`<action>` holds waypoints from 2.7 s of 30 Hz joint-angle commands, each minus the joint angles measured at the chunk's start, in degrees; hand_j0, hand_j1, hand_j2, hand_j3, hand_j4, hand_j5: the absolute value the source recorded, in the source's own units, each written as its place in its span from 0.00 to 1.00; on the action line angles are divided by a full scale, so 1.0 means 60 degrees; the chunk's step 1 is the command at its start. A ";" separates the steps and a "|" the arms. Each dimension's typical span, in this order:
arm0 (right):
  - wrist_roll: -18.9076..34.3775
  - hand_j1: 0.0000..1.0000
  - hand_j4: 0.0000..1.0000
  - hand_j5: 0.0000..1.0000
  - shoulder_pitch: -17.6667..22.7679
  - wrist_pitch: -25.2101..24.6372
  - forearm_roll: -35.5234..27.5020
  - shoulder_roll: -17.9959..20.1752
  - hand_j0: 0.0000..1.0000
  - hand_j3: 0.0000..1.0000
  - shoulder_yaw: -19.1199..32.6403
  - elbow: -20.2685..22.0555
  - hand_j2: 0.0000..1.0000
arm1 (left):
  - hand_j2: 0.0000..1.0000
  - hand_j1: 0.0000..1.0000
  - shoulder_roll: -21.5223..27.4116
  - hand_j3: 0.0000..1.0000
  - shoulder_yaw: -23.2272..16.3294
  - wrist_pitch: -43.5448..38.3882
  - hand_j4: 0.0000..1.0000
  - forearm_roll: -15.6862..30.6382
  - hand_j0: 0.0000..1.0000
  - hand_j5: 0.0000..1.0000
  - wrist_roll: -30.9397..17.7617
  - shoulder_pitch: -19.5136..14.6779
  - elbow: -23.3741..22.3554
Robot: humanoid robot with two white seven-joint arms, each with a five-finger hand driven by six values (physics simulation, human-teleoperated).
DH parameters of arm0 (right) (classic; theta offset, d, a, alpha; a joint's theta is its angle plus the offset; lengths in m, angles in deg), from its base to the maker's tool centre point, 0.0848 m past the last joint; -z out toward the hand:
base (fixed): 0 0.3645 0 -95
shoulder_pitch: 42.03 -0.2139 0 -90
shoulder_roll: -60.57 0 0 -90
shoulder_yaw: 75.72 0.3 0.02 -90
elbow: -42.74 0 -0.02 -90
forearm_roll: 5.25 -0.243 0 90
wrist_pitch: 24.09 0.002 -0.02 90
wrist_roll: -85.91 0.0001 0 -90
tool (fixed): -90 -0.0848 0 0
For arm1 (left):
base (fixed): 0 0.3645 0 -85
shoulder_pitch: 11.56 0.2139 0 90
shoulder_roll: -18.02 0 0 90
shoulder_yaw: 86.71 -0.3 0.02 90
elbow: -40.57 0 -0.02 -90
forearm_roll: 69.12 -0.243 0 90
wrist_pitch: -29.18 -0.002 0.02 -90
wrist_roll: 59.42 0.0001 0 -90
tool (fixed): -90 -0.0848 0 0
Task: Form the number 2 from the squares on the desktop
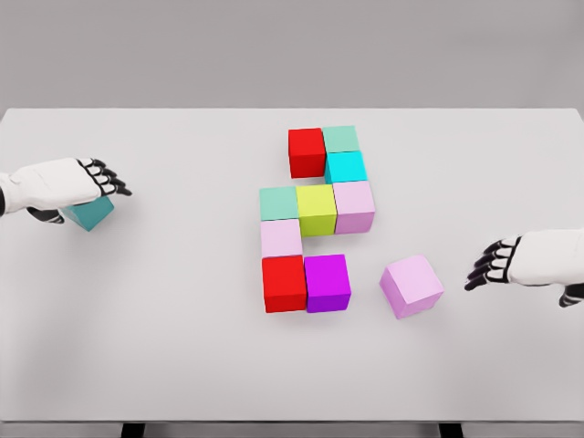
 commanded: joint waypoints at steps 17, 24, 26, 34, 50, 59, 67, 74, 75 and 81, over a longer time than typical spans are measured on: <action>-0.0040 1.00 1.00 1.00 -0.0424 -0.0016 -0.0336 -0.0506 1.00 1.00 -0.1619 0.0028 1.00 | 0.66 0.66 -0.0006 0.66 0.0003 -0.0009 0.66 -0.0303 0.66 0.66 -0.0012 -0.0425 -0.0051; -0.0040 1.00 1.00 1.00 -0.0482 -0.0016 -0.0437 -0.0975 1.00 1.00 -0.1619 0.0028 1.00 | 0.67 0.67 -0.0767 0.67 0.0003 -0.0009 0.67 -0.0318 0.67 0.67 -0.0159 -0.0966 -0.0607; -0.0040 1.00 1.00 1.00 -0.0482 -0.0016 -0.0482 -0.1004 1.00 1.00 -0.1589 0.0028 1.00 | 0.67 0.67 -0.1090 0.67 0.0003 -0.0009 0.67 -0.0318 0.67 0.67 -0.0159 -0.1128 -0.0798; -0.0040 1.00 1.00 1.00 -0.0482 -0.0016 -0.0584 -0.1267 1.00 1.00 -0.1589 0.0028 1.00 | 0.67 0.67 -0.1822 0.67 0.0003 -0.0009 0.67 -0.0333 0.67 0.67 -0.0291 -0.1494 -0.1238; -0.0040 1.00 1.00 1.00 -0.0556 -0.0016 -0.0687 -0.1678 1.00 1.00 -0.1560 0.0028 1.00 | 0.68 0.68 -0.3375 0.68 0.0018 -0.0009 0.68 -0.0289 0.68 0.68 -0.0847 -0.2402 -0.1370; -0.0025 1.00 1.00 1.00 -0.0614 -0.0016 -0.0863 -0.1766 1.00 1.00 -0.1560 0.0028 1.00 | 1.00 1.00 -0.2262 1.00 0.0018 -0.0009 1.00 0.0400 1.00 1.00 -0.0789 -0.2549 -0.1326; 0.0048 1.00 1.00 1.00 -0.0614 -0.0016 -0.0834 -0.1517 1.00 1.00 -0.1575 0.0028 1.00 | 0.95 0.95 -0.1339 0.95 -0.0012 -0.0009 0.95 -0.0317 0.95 0.95 -0.0833 -0.2461 -0.1355; 0.0078 1.00 1.00 1.00 -0.0863 -0.0016 -0.0775 -0.1121 1.00 1.00 -0.1487 -0.0103 1.00 | 0.88 0.88 -0.1164 0.88 -0.0436 -0.0009 0.88 -0.0816 0.88 0.88 -0.0847 -0.2446 -0.1355; 0.0063 1.00 1.00 1.00 -0.0951 -0.0016 -0.0790 -0.1121 1.00 1.00 -0.1487 -0.0132 1.00 | 0.87 0.87 -0.1164 0.87 -0.0436 -0.0009 0.87 -0.0889 0.87 0.87 -0.0847 -0.2446 -0.1355; 0.0048 1.00 1.00 1.00 -0.1302 -0.0016 -0.0804 -0.1531 1.00 1.00 -0.1487 -0.0748 1.00 | 0.87 0.87 -0.1178 0.87 -0.0700 -0.0009 0.87 -0.1124 0.87 0.87 -0.0848 -0.2417 -0.1809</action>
